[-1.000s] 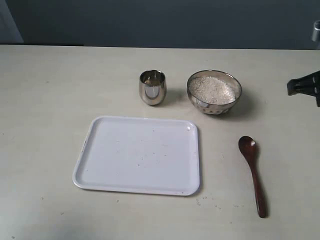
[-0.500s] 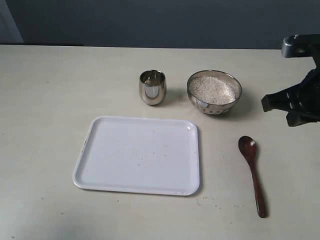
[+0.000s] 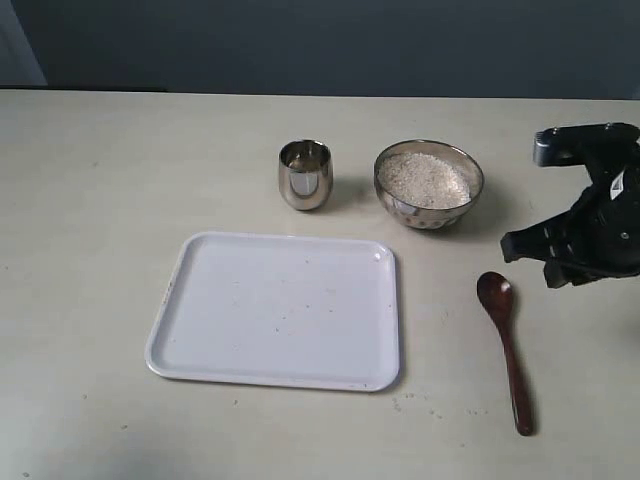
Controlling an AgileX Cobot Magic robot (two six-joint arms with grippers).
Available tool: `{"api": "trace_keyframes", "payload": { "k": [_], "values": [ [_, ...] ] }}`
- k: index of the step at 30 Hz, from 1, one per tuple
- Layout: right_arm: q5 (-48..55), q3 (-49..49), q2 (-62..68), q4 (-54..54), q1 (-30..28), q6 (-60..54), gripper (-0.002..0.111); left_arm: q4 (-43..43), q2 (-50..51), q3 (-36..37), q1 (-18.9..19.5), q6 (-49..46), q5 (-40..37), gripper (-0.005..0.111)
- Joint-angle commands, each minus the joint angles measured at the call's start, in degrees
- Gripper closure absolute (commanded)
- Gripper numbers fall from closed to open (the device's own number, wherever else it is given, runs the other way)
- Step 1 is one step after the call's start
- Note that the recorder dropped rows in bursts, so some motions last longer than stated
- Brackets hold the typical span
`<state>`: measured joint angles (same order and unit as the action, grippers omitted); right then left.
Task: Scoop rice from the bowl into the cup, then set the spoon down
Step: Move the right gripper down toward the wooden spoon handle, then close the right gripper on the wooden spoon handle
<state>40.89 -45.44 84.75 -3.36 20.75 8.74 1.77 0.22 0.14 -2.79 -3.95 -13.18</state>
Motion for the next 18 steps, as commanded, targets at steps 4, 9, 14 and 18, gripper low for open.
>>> {"api": "trace_keyframes", "payload": {
  "k": [4, 9, 14, 18],
  "values": [
    [0.75, 0.33, 1.78, 5.92, 0.00, 0.31, 0.066, -0.04, -0.22, -0.14, -0.13, 0.13, 0.73, 0.106],
    [3.04, 1.27, 2.26, 11.57, 0.00, 0.31, 0.066, -0.04, -0.22, -0.14, -0.13, 0.13, 0.73, 0.106],
    [3.22, 5.43, 2.26, 14.06, 1.27, 0.31, 0.066, -0.04, -0.22, -0.14, -0.13, 0.13, 0.73, 0.106],
    [-1.48, 9.80, 2.26, 15.58, 3.88, 0.31, 0.066, -0.04, -0.22, -0.14, -0.13, 0.13, 0.73, 0.106]
  ]
}}
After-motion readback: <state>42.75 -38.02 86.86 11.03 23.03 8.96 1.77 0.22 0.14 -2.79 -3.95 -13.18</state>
